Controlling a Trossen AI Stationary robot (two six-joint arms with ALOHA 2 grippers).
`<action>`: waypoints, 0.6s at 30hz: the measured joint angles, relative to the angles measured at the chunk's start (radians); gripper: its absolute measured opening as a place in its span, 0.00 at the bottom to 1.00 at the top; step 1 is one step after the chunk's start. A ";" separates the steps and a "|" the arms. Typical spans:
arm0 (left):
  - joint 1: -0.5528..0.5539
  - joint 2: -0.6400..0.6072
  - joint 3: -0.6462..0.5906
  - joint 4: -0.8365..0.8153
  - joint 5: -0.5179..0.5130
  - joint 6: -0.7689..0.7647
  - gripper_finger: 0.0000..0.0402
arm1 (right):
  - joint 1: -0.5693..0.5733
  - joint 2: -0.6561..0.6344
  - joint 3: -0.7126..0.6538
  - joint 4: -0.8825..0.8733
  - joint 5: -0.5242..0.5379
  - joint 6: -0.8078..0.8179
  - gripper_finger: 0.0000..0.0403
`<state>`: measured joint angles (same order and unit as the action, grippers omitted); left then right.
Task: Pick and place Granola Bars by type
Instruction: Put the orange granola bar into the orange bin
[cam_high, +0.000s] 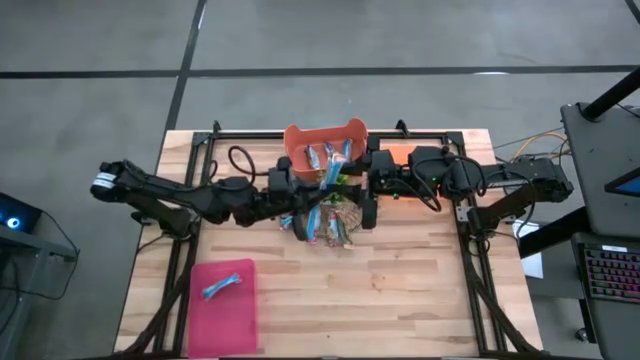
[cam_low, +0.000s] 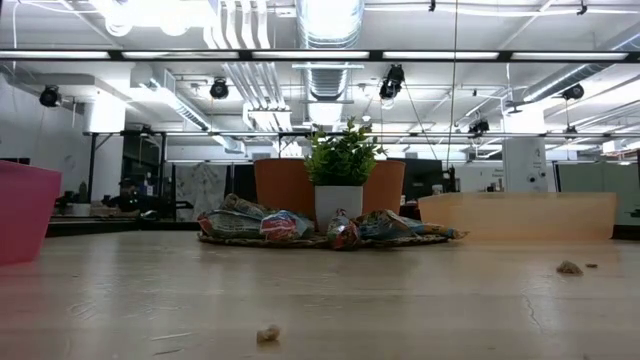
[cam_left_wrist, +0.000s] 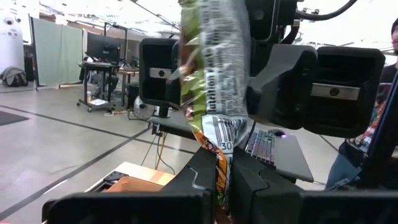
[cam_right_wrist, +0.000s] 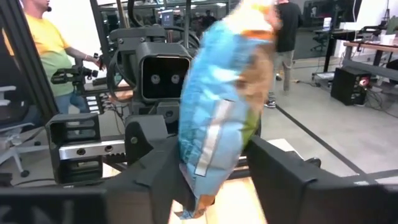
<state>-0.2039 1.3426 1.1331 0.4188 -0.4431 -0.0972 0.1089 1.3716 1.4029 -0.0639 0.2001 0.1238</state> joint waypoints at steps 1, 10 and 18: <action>0.000 0.002 0.002 0.001 0.000 0.000 0.00 | 0.000 0.000 0.000 -0.001 0.000 -0.001 0.37; 0.000 0.001 0.002 0.000 -0.037 -0.005 0.04 | 0.000 0.000 0.000 -0.001 0.001 -0.011 0.09; 0.001 -0.022 0.001 -0.056 -0.103 -0.005 0.09 | 0.001 0.000 -0.001 -0.017 0.005 -0.049 0.05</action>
<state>-0.2028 1.3202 1.1343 0.3625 -0.5462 -0.1018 0.1097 1.3718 1.4021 -0.0807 0.2052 0.0750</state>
